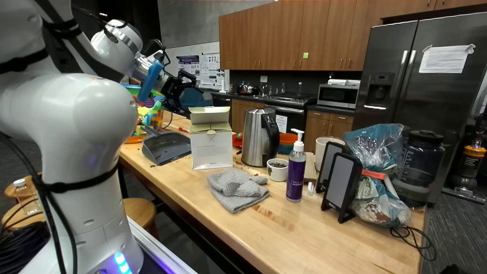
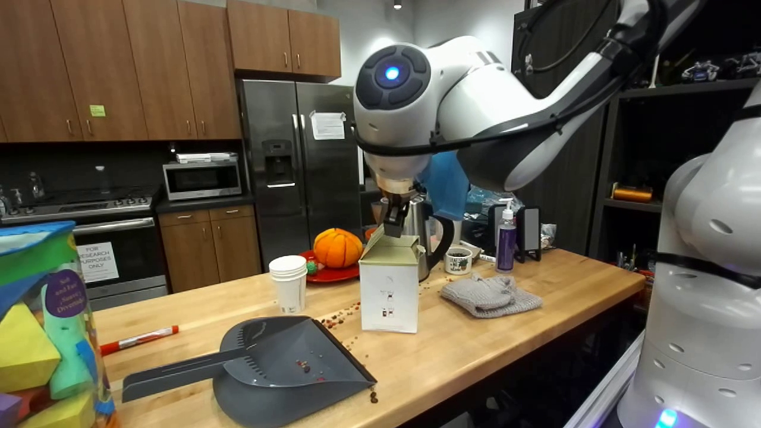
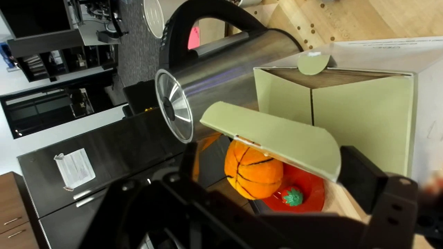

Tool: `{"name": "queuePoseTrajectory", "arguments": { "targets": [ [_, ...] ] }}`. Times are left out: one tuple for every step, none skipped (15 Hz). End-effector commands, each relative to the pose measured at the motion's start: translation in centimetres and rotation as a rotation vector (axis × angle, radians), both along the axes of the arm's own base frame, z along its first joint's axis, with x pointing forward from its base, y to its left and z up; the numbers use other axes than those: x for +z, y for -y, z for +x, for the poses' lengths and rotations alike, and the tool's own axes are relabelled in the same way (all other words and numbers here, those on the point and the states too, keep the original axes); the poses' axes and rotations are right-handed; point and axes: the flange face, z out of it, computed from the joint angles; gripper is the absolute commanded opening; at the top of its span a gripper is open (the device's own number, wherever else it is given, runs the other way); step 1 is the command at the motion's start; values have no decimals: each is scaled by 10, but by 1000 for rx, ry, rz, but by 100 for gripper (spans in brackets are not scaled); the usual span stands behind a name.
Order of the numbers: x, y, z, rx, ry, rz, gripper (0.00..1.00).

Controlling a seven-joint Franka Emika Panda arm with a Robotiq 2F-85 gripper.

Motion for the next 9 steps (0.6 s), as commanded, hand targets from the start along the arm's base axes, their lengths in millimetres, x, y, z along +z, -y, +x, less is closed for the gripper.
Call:
{"name": "queuePoseTrajectory", "arguments": {
  "targets": [
    [14,-3,-3,5,61,-14,100],
    [18,-4,-4,12,68,-3,100],
    [21,-5,-4,20,75,7,100],
    [25,-8,-6,28,81,22,100],
    [28,-9,-7,34,90,30,100],
    [33,-10,-9,39,99,41,100],
    [37,-11,-10,45,109,49,100],
    [42,-12,-11,51,121,62,100],
    [46,-13,-13,58,129,77,100]
  ]
}}
